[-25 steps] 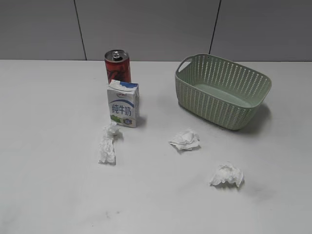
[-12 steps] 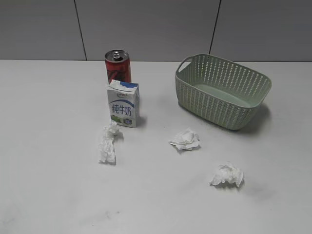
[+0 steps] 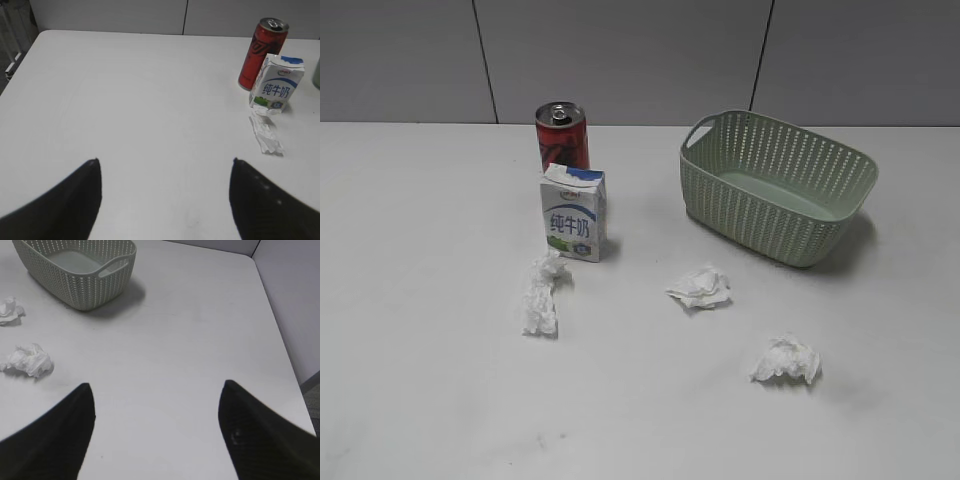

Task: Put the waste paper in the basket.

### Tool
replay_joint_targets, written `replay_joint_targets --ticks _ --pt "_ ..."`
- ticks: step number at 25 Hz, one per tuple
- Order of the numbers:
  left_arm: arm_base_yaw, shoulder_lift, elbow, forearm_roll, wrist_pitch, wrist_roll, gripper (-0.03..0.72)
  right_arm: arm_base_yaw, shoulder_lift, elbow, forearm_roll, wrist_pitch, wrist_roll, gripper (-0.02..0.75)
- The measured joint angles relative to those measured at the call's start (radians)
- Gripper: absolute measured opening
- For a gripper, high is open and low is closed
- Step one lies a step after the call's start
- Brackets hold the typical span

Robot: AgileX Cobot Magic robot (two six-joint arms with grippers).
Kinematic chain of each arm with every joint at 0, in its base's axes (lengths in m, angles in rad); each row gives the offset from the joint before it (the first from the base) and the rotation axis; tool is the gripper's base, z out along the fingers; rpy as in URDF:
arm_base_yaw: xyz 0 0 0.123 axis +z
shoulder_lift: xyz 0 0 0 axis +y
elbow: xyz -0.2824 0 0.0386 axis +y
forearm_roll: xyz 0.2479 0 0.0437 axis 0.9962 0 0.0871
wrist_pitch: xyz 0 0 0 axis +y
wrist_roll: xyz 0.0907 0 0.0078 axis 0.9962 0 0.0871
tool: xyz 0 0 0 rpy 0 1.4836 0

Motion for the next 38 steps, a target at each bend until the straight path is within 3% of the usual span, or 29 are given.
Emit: replay_joint_targets --ticks 11,17,22,26,30,35,38 --pt "0.000 0.000 0.000 -0.003 0.000 0.000 0.591 0.000 0.100 0.000 0.025 -0.001 0.002 0.583" --pt "0.000 0.000 0.000 -0.013 0.000 0.000 0.591 0.000 0.446 -0.008 0.182 -0.022 0.002 0.584" --pt "0.000 0.000 0.000 -0.014 0.000 0.000 0.591 0.000 0.802 -0.064 0.318 -0.139 -0.058 0.584" --pt "0.000 0.000 0.000 -0.015 0.000 0.000 0.592 0.016 1.060 -0.157 0.360 -0.216 -0.119 0.583" --pt "0.000 0.000 0.000 -0.016 0.000 0.000 0.599 0.139 1.259 -0.264 0.324 -0.254 -0.111 0.583" --pt "0.000 0.000 0.000 -0.017 0.000 0.000 0.601 0.371 1.451 -0.371 0.137 -0.297 0.098 0.583" --pt "0.000 0.000 0.000 -0.017 0.000 0.000 0.601 0.455 1.541 -0.426 0.057 -0.302 0.214 0.583"
